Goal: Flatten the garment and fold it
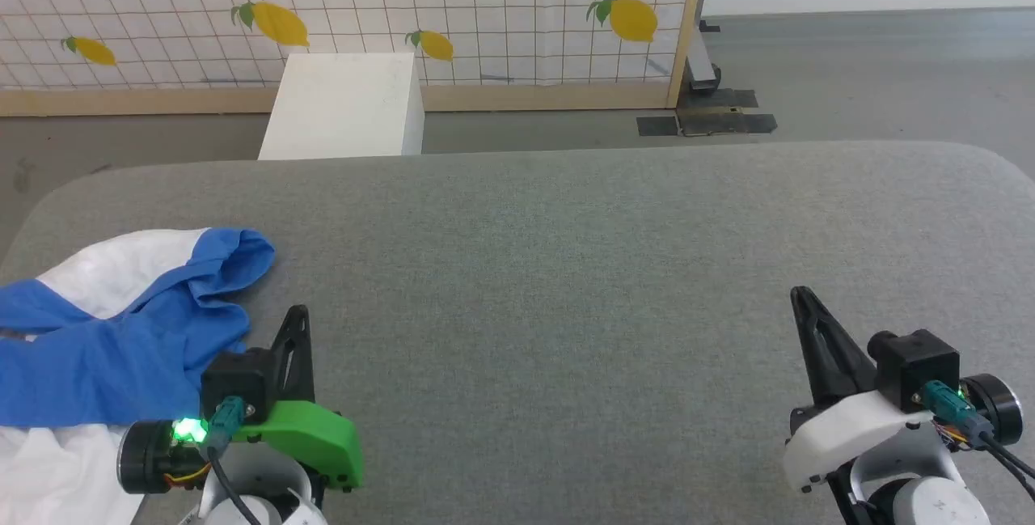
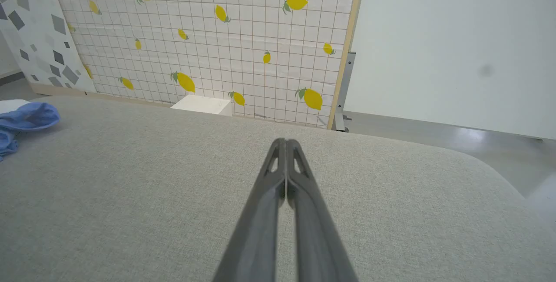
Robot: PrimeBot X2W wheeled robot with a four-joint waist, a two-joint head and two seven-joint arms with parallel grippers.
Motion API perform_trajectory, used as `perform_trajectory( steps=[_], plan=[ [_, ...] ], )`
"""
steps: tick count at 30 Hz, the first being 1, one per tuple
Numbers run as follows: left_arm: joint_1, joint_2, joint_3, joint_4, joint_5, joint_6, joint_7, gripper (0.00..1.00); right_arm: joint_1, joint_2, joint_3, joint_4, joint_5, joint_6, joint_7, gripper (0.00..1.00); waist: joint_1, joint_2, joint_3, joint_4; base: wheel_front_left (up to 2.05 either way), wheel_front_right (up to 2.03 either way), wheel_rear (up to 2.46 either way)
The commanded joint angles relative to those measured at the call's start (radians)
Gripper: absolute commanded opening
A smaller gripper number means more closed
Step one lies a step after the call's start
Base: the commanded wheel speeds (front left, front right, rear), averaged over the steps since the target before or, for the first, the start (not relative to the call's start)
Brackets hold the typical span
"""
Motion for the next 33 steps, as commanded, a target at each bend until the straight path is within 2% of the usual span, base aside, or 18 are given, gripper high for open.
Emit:
perform_trajectory(
  steps=[1, 5, 6, 23, 33],
  plan=[
    [0.015, -0.005, 0.003, -0.003, 0.010, -0.001, 0.001, 0.00, 0.013, 0.001, 0.001, -0.005, -0.007, -0.002, 0.000, 0.00, 0.0000, 0.0000, 0.000, 0.000, 0.00, 0.00, 0.00],
    [0.015, -0.005, 0.003, -0.003, 0.010, -0.001, 0.001, 0.00, 0.013, 0.001, 0.001, -0.005, -0.007, -0.002, 0.000, 0.00, 0.0000, 0.0000, 0.000, 0.000, 0.00, 0.00, 0.00],
    [0.000, 0.000, 0.000, 0.000, 0.000, 0.000, 0.000, 1.00, 0.000, 0.000, 0.000, 0.000, 0.000, 0.000, 0.000, 1.00, 0.0000, 0.0000, 0.000, 0.000, 0.00, 0.00, 0.00],
    [0.004, 0.000, -0.014, 0.016, -0.020, 0.004, -0.029, 1.00, 0.016, 0.000, -0.013, 0.019, 0.037, 0.000, -0.029, 1.00, 0.0000, 0.0000, 0.000, 0.006, 0.00, 0.00, 0.00],
    [0.008, -0.001, -0.017, 0.025, -0.033, 0.007, -0.050, 1.00, 0.026, 0.000, -0.019, 0.033, 0.062, 0.000, -0.051, 1.00, 0.0000, 0.0000, 0.000, 0.037, 0.00, 0.00, 0.00]
  ],
)
